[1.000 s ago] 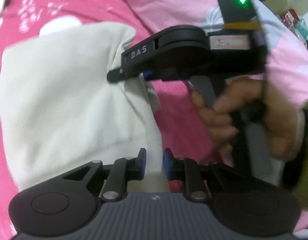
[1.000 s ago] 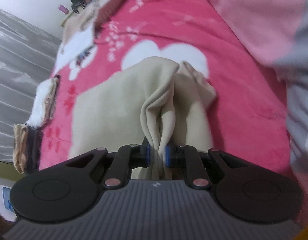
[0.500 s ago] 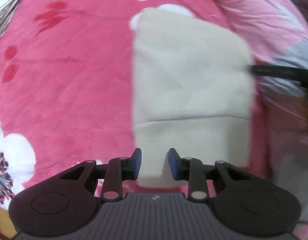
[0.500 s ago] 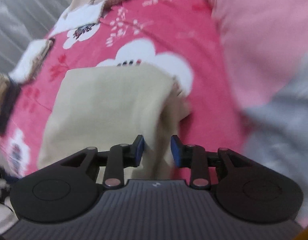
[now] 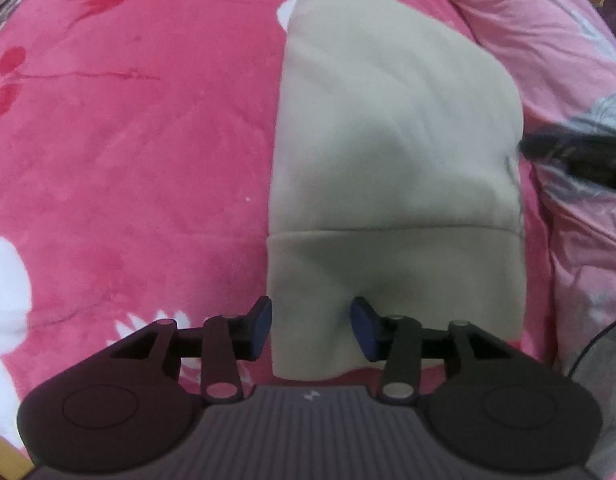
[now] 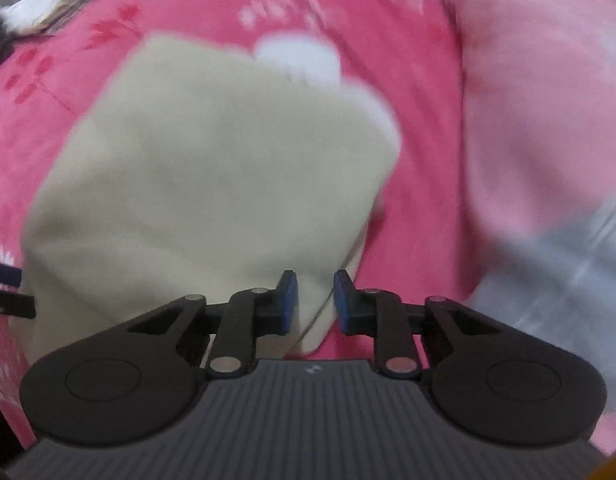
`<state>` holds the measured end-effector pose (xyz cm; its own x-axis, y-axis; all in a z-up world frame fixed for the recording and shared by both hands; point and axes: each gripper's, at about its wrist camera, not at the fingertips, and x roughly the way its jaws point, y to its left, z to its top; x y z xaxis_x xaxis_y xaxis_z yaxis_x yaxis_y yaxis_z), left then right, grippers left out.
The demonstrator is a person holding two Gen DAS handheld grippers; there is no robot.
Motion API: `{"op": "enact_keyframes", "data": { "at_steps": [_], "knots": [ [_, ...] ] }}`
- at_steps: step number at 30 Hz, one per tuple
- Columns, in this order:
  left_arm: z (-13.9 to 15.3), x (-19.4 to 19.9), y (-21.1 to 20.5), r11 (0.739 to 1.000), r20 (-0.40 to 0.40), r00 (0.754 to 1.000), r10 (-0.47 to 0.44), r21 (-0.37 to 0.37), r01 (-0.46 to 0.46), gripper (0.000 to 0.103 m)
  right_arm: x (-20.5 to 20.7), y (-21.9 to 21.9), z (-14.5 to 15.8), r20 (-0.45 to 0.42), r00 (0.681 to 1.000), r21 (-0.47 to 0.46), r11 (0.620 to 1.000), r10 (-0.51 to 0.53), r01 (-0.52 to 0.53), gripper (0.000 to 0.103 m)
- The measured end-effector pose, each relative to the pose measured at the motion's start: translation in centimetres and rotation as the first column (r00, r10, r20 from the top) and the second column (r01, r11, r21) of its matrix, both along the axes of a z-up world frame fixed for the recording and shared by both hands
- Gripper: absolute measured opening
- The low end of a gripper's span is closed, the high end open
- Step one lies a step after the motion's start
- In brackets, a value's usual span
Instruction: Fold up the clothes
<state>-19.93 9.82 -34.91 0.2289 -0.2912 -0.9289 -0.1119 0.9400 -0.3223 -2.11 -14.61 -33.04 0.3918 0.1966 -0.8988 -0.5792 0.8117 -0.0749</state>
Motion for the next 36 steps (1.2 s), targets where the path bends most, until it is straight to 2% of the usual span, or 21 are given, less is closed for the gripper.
{"op": "enact_keyframes", "data": {
  "at_steps": [2, 4, 7, 10, 12, 14, 16, 19, 21, 23, 25, 27, 32, 34, 36],
  "knots": [
    [0.4, -0.3, 0.6, 1.000, 0.024, 1.000, 0.017, 0.005, -0.017, 0.044, -0.1, 1.8, 2.8, 0.054, 0.997, 0.074, 0.995, 0.060, -0.064, 0.019],
    [-0.2, -0.2, 1.1, 1.000, 0.015, 1.000, 0.023, -0.012, -0.023, 0.048, 0.3, 4.7, 4.0, 0.094, 0.986, 0.150, 0.977, 0.136, -0.149, 0.019],
    [-1.3, 0.2, 1.5, 0.999, 0.005, 1.000, 0.017, -0.036, -0.017, 0.057, 2.4, 10.4, 2.2, 0.127, 0.962, 0.188, 0.946, 0.242, -0.263, 0.019],
    [-2.3, 0.6, 1.8, 0.998, 0.002, 1.000, 0.009, -0.062, -0.009, 0.058, 5.7, 13.3, -2.6, 0.067, 0.971, 0.175, 0.956, 0.228, -0.236, 0.018],
    [-2.7, 0.8, 2.3, 0.995, -0.012, 1.000, 0.014, -0.098, -0.015, 0.058, 7.1, 13.0, -5.1, 0.011, 0.986, 0.105, 0.980, 0.168, -0.168, 0.018],
    [-2.9, 1.0, 2.5, 0.993, -0.024, 1.000, 0.010, -0.119, -0.013, 0.058, 7.7, 11.6, -4.9, -0.012, 0.996, 0.090, 0.992, 0.088, -0.086, 0.014],
    [-3.1, 1.1, 2.7, 0.991, -0.033, 0.999, 0.003, -0.134, -0.007, 0.058, 7.3, 11.2, -3.1, -0.001, 0.999, 0.087, 0.995, 0.051, -0.051, 0.013],
    [-3.4, 1.2, 2.7, 0.988, -0.049, 0.999, -0.008, -0.155, 0.000, 0.058, 5.8, 11.5, 0.3, 0.019, 0.995, 0.223, 0.969, 0.101, -0.103, 0.013],
    [-3.4, 1.2, 2.7, 0.988, -0.045, 0.999, -0.025, -0.153, 0.018, 0.059, 5.7, 13.2, -0.1, 0.012, 0.983, 0.259, 0.949, 0.181, -0.177, 0.011],
    [-3.3, 1.2, 3.0, 0.988, -0.040, 0.998, -0.045, -0.151, 0.038, 0.059, 6.9, 14.7, -3.1, -0.034, 0.982, 0.225, 0.959, 0.185, -0.173, 0.007],
    [-3.3, 1.5, 3.2, 0.987, -0.046, 0.997, -0.061, -0.155, 0.053, 0.058, 8.4, 14.3, -5.6, -0.085, 0.988, 0.239, 0.965, 0.126, -0.102, 0.005],
    [-3.3, 1.9, 3.3, 0.985, -0.053, 0.995, -0.079, -0.160, 0.070, 0.058, 9.7, 12.5, -4.9, -0.157, 0.988, 0.309, 0.950, 0.015, 0.035, 0.006],
    [-2.4, 2.5, 3.9, 0.983, -0.044, 0.996, -0.080, -0.172, 0.072, 0.058, 7.1, 6.2, 1.6, -0.091, 0.994, 0.261, 0.962, -0.063, 0.085, 0.009],
    [-2.3, 2.8, 4.1, 0.985, -0.030, 0.997, -0.072, -0.158, 0.066, 0.055, 6.3, 2.8, 2.3, -0.081, 0.991, 0.204, 0.971, -0.109, 0.123, 0.009],
    [-2.4, 2.9, 4.0, 0.987, -0.020, 0.997, -0.073, -0.142, 0.069, 0.056, 6.5, -0.4, 1.2, -0.088, 0.977, 0.164, 0.964, -0.196, 0.208, 0.009]
  ]
}}
